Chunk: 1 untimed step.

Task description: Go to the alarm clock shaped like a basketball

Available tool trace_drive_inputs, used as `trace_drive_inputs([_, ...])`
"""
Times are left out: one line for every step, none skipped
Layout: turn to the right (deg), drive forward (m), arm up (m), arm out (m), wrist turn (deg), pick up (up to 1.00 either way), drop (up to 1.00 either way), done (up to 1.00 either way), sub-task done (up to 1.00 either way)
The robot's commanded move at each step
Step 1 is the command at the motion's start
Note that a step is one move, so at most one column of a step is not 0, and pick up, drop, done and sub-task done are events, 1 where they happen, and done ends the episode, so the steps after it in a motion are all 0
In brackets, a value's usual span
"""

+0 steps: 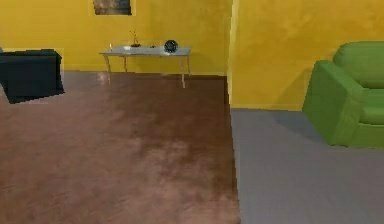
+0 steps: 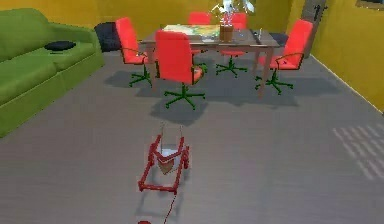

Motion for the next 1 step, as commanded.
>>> trace_drive_inputs([-45.0,0.00,0.00,0.00,0.0,0.00,0.00,0.00,0.00])
